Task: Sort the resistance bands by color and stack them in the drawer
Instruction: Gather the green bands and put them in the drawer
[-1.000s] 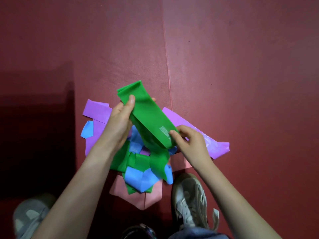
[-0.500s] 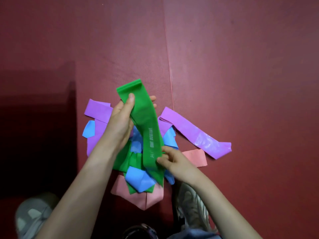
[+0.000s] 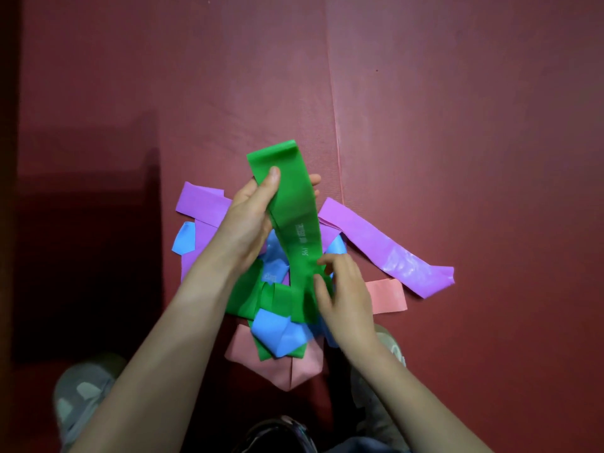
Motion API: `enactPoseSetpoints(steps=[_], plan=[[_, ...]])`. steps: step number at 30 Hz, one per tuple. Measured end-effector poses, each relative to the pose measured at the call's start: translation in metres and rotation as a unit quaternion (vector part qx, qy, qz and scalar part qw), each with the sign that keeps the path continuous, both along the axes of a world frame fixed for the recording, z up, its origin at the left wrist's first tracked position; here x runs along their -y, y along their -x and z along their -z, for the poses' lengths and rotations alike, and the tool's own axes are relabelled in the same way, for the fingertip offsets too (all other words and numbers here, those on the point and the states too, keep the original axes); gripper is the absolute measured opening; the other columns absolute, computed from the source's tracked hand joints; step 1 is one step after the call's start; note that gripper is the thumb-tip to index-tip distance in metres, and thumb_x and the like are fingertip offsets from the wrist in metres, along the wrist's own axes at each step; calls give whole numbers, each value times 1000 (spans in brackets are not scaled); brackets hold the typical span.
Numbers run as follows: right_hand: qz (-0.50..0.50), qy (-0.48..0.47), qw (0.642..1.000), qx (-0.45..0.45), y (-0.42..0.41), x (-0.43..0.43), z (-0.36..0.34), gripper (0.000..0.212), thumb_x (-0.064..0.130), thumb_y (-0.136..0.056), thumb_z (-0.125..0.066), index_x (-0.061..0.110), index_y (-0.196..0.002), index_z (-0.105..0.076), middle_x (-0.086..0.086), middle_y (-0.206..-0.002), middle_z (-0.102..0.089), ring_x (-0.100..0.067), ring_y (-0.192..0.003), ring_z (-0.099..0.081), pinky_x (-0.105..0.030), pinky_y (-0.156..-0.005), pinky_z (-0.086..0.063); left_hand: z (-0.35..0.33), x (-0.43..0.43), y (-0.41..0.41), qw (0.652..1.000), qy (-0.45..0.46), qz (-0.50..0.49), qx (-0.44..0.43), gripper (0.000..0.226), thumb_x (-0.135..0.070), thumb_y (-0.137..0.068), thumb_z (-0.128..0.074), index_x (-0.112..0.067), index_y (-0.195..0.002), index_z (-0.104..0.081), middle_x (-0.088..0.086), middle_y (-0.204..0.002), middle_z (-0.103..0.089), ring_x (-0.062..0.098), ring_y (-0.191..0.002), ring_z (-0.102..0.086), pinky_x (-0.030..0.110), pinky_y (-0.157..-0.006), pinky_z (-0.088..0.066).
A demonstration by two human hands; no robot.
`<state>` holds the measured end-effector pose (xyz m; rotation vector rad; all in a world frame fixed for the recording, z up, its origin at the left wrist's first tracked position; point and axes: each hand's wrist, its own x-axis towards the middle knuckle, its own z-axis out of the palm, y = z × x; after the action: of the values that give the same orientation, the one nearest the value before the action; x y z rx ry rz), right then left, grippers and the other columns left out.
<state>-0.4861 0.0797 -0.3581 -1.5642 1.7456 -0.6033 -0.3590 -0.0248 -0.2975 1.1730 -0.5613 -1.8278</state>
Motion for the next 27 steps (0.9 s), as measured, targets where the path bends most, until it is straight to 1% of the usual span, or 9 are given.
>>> enactPoseSetpoints(steps=[5, 8, 10, 13, 17, 19, 21, 23, 27], plan=[[-280, 102, 950, -95, -42, -17, 12, 10, 23, -79, -46, 17, -83, -54, -4, -71, -58, -20, -68, -54, -29, -63, -35, 0, -1, -11, 999, -11, 34, 12, 31, -19, -98, -27, -12, -95, -57, -5, -76, -75, 7, -74, -68, 25, -73, -56], [-355, 81, 922, -133, -61, -16, 25, 16, 32, -72, -58, 17, -75, -53, -1, -69, -57, -19, -63, -55, -27, -59, -33, 0, -2, -19, 999, -11, 40, 21, 31, -20, -97, -28, -13, -96, -58, -6, -78, -75, 6, -75, -68, 25, -75, -55], [-354, 11, 922, -159, -68, -15, 30, 34, 40, -64, -71, 15, -78, -53, -2, -74, -60, -20, -67, -58, -28, -61, -40, 1, -3, -21, 999, -11, 45, 28, 30, -19, -97, -28, -14, -95, -58, -7, -77, -75, 6, -74, -68, 25, -75, -55], [-255, -128, 952, -112, -76, -8, 25, 43, 35, -82, -60, 2, -107, -49, -19, -108, -57, -34, -101, -54, -40, -86, -41, 2, -5, -27, 999, -12, 33, 28, 30, -18, -98, -28, -13, -94, -57, -6, -74, -74, 6, -71, -68, 25, -74, -55], [-84, -212, 974, -16, -89, -4, 18, 60, 29, -87, -55, 8, -136, -27, -15, -132, -47, -31, -119, -48, -39, -95, -38, 1, -4, -35, 999, -1, 15, 35, 32, -18, -98, -27, -11, -93, -58, -7, -74, -74, 5, -72, -67, 25, -75, -55], [6, -249, 968, 20, -96, -3, 18, 58, 26, -85, -58, 14, -134, -30, -12, -124, -54, -29, -113, -53, -37, -90, -41, 0, -3, -36, 999, 5, 7, 39, 32, -19, -98, -27, -10, -93, -58, -8, -75, -74, 5, -73, -67, 25, -75, -55], [97, -289, 951, 59, -104, 2, 21, 52, 23, -83, -60, 14, -127, -35, -9, -97, -61, -29, -98, -59, -37, -83, -43, 1, -2, -36, 999, 6, 0, 38, 32, -19, -98, -27, -11, -93, -58, -7, -75, -74, 5, -74, -67, 24, -75, -55], [185, -314, 923, 128, -112, 6, 21, 47, 18, -82, -62, 10, -122, -37, 1, -68, -52, -24, -79, -56, -40, -82, -45, 1, -2, -36, 999, 5, -6, 36, 33, -19, -98, -28, -11, -92, -58, -7, -76, -75, 5, -75, -68, 23, -74, -56], [282, -297, 896, 169, -119, 13, 24, 45, 16, -83, -62, 8, -120, -37, 10, -58, -43, -19, -75, -51, -40, -81, -45, 3, -4, -32, 999, -5, -13, 32, 32, -19, -98, -28, -11, -91, -59, -6, -73, -74, 5, -74, -68, 25, -76, -55]])
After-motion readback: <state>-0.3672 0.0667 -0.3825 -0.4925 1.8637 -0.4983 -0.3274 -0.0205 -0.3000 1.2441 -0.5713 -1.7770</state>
